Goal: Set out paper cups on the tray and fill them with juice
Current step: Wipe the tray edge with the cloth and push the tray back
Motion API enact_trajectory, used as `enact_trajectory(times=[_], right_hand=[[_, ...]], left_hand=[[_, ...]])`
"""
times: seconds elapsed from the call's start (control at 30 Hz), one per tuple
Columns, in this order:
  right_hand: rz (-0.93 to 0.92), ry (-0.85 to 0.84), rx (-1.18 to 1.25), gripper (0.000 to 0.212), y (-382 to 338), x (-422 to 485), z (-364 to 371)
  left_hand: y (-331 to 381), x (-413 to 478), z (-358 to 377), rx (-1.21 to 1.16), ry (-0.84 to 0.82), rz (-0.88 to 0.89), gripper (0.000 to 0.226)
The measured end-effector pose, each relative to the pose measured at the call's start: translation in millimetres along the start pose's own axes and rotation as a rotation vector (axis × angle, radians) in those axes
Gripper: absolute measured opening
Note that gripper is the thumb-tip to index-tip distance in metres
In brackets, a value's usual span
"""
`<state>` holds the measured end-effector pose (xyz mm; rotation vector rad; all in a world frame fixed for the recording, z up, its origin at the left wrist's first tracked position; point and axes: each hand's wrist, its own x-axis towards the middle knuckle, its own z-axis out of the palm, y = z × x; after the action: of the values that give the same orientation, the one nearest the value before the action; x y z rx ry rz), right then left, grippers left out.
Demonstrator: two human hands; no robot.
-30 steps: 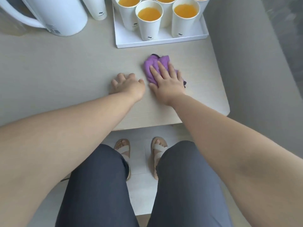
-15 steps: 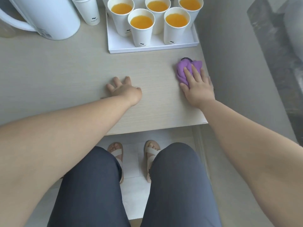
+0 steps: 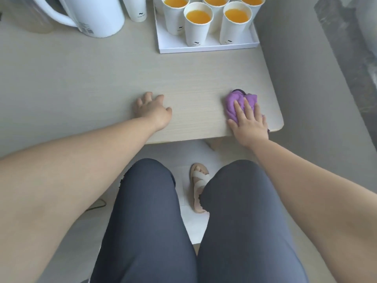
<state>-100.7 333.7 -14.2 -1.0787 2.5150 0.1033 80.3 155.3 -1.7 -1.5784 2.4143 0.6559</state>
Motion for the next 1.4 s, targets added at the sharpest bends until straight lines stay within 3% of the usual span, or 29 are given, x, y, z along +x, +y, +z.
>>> enact_trajectory(times=[0.07,0.13,0.33,0.47,0.53,0.63,0.7,0.8,0.87,0.93,1.03,1.1,1.27,1.4], right_hand=[[0.112,-0.017,0.021,0.064,-29.1,1.1,4.1],[0.081,0.002,0.006,0.067,-81.8,-1.6,13.8],[-0.435,-0.050,-0.139,0.063,-243.1,-40.8,47.2],[-0.767,-0.060,-0.279,0.058,-268.6,-39.7,51.8],[-0.704,-0.039,-0.229,0.056,-260.0,-19.5,45.1],[-0.358,0.032,-0.082,0.058,-277.9,-8.5,45.1],[-0.326,0.005,-0.068,0.060,-311.1,-29.3,56.0],[-0.808,-0.024,-0.171,0.057,-331.4,-48.4,70.3],[-1.006,0.078,-0.201,0.055,-325.2,-26.7,64.2],[-0.947,0.112,-0.205,0.052,-328.5,14.6,47.5],[-0.643,0.062,-0.175,0.053,-348.4,70.6,20.3],[-0.555,0.064,-0.133,0.055,-370.6,94.2,7.9],[-0.504,0.016,-0.119,0.057,-436.3,123.8,0.3],[-0.575,-0.014,-0.152,0.059,-478.7,118.1,8.0]], left_hand=[[-37.1,-4.1,-8.7,-0.002,0.046,-0.025,0.050],[-77.8,-8.9,-18.6,-0.037,0.106,-0.067,0.047],[-178.5,-17.7,-35.2,-0.130,0.260,-0.186,0.041],[-219.6,-20.3,-46.6,-0.209,0.317,-0.318,0.042],[-233.6,-21.7,-50.5,-0.214,0.314,-0.343,0.041],[-245.4,-22.1,-55.7,-0.238,0.329,-0.349,0.040],[-251.9,-20.3,-59.3,-0.273,0.344,-0.361,0.039],[-265.4,-14.7,-64.4,-0.287,0.378,-0.382,0.038],[-274.0,-9.3,-66.9,-0.273,0.381,-0.393,0.038],[-281.3,2.7,-70.5,-0.262,0.384,-0.405,0.038],[-279.5,20.4,-77.9,-0.271,0.379,-0.409,0.036],[-276.4,32.3,-83.6,-0.285,0.372,-0.412,0.036],[-290.7,61.0,-93.3,-0.328,0.419,-0.429,0.039],[-310.4,71.8,-98.2,-0.528,0.501,-0.503,0.041]])
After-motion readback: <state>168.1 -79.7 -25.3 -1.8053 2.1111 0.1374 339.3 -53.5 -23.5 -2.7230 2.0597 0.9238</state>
